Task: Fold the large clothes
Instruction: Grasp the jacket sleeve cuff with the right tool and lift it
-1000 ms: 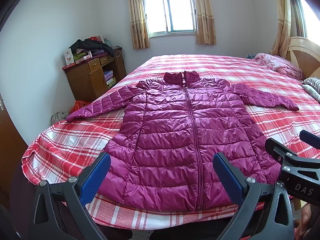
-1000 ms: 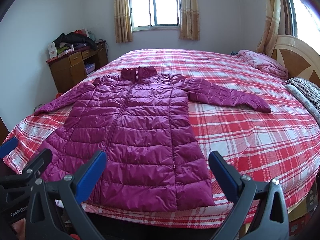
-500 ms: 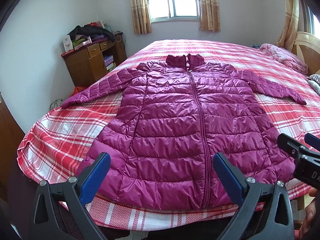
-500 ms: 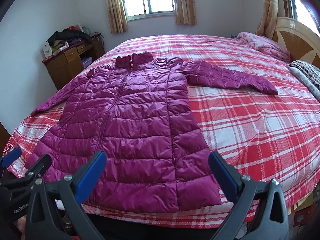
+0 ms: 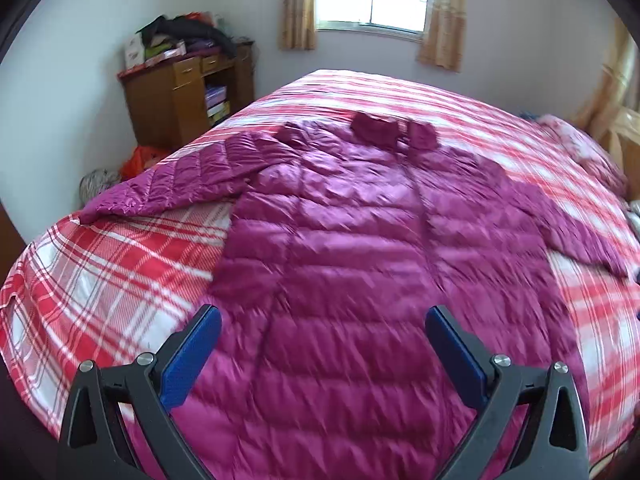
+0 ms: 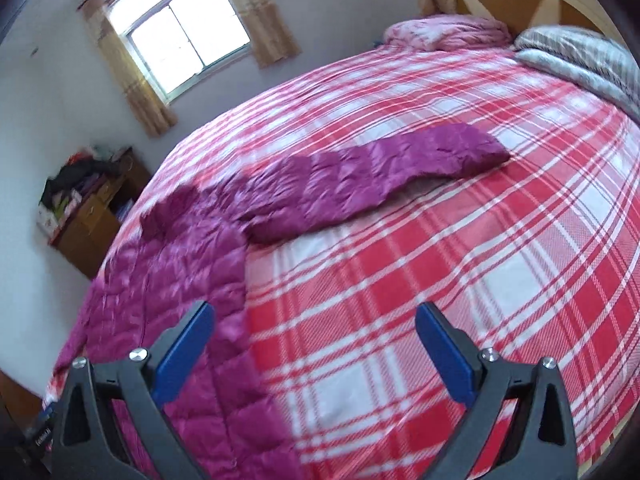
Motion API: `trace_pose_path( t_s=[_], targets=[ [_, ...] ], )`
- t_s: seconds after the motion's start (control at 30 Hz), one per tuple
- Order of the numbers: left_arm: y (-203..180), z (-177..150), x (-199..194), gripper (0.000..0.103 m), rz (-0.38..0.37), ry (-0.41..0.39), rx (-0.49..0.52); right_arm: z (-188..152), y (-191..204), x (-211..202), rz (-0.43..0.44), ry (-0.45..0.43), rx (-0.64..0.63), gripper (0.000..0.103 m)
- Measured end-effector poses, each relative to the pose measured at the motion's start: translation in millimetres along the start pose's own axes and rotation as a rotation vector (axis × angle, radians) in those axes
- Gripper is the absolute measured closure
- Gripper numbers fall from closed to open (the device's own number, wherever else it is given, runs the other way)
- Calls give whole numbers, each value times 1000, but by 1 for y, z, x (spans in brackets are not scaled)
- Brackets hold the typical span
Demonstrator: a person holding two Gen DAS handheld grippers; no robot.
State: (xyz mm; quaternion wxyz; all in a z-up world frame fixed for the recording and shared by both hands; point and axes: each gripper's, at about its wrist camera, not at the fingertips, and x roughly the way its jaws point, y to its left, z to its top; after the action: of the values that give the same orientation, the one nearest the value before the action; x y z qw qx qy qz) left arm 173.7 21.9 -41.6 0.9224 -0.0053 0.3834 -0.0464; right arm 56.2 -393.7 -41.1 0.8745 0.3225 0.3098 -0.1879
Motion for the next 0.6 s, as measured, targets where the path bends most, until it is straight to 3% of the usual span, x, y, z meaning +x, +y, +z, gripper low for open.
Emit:
trace_pose_path(
  t_s=[0.1, 0.17, 0.27, 0.4, 0.5, 0.53, 0.57, 0.6],
  targets=[
    [23, 33, 30, 1, 49, -48, -32, 48, -52, 25, -20, -35, 188, 12],
    [38, 51, 51, 1, 66, -47, -47, 69, -85, 42, -35, -43, 332, 24],
    [64, 70, 82, 1, 87, -28, -110, 86, -121, 58, -99, -79, 471, 32],
    [86, 81, 113, 1, 146, -53, -166, 100, -134, 81, -167, -77, 514, 35],
    [90, 77, 134, 1, 150, -22, -195, 108, -124, 87, -223, -97, 472, 35],
    [90, 74, 139, 1, 142, -19, -209, 112, -118, 90, -236, -90, 448, 43],
    [89, 71, 144, 1, 137, -13, -221, 112, -116, 94, -241, -76, 427, 64],
    [86, 66, 149, 1, 137, 0, -228, 113, -112, 100, -247, -47, 405, 77]
  ],
)
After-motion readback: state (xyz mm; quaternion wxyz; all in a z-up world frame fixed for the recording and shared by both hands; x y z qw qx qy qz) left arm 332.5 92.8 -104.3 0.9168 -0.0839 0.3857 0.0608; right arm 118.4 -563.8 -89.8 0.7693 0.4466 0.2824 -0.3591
